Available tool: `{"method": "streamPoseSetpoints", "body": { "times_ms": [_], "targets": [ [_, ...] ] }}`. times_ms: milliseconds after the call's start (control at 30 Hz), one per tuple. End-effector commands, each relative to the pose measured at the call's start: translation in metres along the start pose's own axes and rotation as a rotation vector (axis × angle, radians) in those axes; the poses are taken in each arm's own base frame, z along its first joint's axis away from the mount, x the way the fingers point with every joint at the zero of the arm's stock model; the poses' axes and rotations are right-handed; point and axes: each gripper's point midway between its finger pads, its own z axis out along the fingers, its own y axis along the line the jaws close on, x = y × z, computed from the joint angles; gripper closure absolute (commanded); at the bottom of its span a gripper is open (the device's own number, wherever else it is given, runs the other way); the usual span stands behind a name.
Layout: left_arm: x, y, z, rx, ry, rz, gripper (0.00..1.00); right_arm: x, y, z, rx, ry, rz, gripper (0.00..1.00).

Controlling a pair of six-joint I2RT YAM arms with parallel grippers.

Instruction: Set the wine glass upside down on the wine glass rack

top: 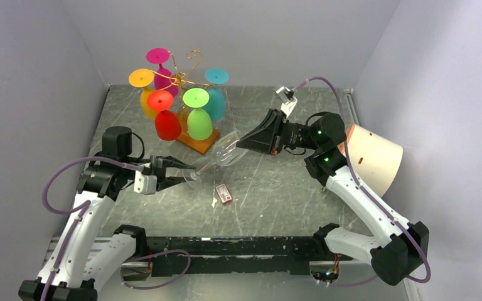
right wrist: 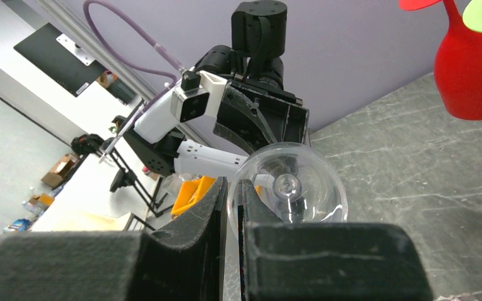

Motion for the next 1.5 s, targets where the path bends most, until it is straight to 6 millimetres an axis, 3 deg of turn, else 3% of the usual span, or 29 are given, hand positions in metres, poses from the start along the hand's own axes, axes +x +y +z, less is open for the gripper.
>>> {"method": "streamPoseSetpoints", "body": {
  "times_ms": [0, 100, 200, 467, 533, 933, 1033, 1133, 1333, 1467],
  "targets": [
    [-0.012, 0.003, 0.001, 0.007, -0.009, 0.095, 0.68, -0.015, 0.021, 0.002, -0.033, -0.039, -0.076, 1.00],
    [-0.012, 0.003, 0.000, -0.002, 0.000, 0.098, 0.85, -0.016, 0.022, 0.001, -0.024, -0.040, -0.080, 1.00],
    [-0.016, 0.002, 0.000, -0.002, -0.007, 0.110, 0.93, -0.015, 0.020, 0.001, -0.013, -0.041, -0.076, 0.95],
    [-0.027, -0.001, -0.002, -0.017, -0.002, 0.150, 0.93, -0.021, 0.015, -0.007, 0.082, -0.095, -0.131, 0.58],
    [-0.030, -0.001, -0.002, -0.020, -0.005, 0.163, 0.93, -0.031, 0.025, -0.009, 0.096, -0.122, -0.171, 0.48],
    [-0.045, 0.012, -0.006, -0.068, 0.025, 0.202, 0.93, -0.043, 0.036, -0.020, 0.152, -0.198, -0.229, 0.22],
    [-0.052, 0.029, -0.010, -0.161, 0.051, 0.179, 0.93, -0.044, 0.037, -0.022, 0.162, -0.207, -0.240, 0.16],
    [-0.063, 0.052, -0.017, -0.301, 0.054, 0.157, 0.93, -0.044, 0.038, -0.023, 0.164, -0.210, -0.246, 0.01],
    [-0.090, 0.095, -0.031, -0.503, 0.029, 0.066, 0.93, -0.044, 0.035, -0.023, 0.180, -0.201, -0.249, 0.00],
    [-0.112, 0.143, -0.055, -0.761, -0.036, -0.062, 0.93, -0.043, 0.035, -0.024, 0.189, -0.198, -0.256, 0.00]
  ]
}}
